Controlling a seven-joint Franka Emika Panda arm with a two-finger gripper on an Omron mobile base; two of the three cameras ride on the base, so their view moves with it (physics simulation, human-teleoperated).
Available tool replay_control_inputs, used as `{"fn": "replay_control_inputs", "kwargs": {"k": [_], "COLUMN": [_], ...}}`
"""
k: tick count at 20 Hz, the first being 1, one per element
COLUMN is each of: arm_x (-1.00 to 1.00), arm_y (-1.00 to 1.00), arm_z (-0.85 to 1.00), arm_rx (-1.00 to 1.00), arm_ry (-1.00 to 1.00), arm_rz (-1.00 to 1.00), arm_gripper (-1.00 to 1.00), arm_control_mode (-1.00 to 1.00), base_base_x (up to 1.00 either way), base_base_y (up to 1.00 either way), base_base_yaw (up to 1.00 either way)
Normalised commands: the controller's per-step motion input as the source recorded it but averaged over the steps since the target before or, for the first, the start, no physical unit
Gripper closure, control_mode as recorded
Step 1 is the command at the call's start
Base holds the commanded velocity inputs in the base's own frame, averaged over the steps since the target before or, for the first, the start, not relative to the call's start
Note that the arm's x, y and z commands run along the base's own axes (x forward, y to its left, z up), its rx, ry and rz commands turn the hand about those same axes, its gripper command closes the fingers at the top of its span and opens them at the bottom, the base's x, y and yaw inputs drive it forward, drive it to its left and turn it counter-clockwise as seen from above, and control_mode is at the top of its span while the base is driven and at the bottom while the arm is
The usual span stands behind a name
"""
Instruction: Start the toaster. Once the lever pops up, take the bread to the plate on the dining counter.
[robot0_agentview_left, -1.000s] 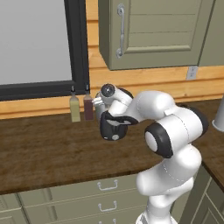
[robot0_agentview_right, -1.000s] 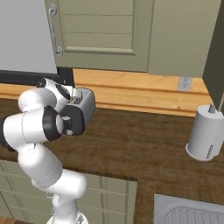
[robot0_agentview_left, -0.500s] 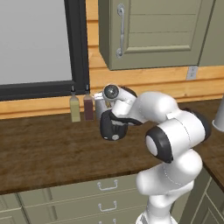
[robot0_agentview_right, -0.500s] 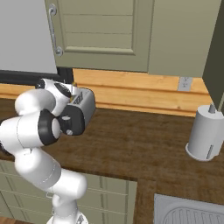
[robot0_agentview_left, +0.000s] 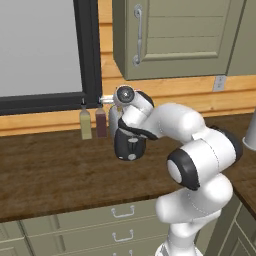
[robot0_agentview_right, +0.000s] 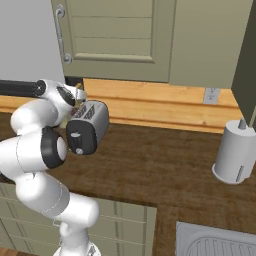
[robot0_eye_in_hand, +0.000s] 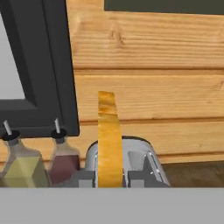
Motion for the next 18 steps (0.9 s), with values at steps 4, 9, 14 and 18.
{"fn": "replay_control_inputs", "kwargs": {"k": [4,9,14,18], "arm_x": [-0.15,-0.71,-1.00,-1.00], "arm_y": [0.54,0.33,0.04,-0.11], "arm_z": [0.53,0.10,0.20,0.17], "arm_rx": [0.00,0.01,0.08,0.05], "arm_ry": [0.05,0.11,0.00,0.00], "arm_rz": [0.00,0.00,0.00,0.00], "arm_gripper": [1.00,1.00,1.00,1.00], "arm_control_mode": [-1.00,-1.00,-1.00,-1.00], "base_base_x": [0.00,0.00,0.00,0.00], "base_base_y": [0.00,0.00,0.00,0.00], "base_base_yaw": [0.00,0.00,0.00,0.00]}}
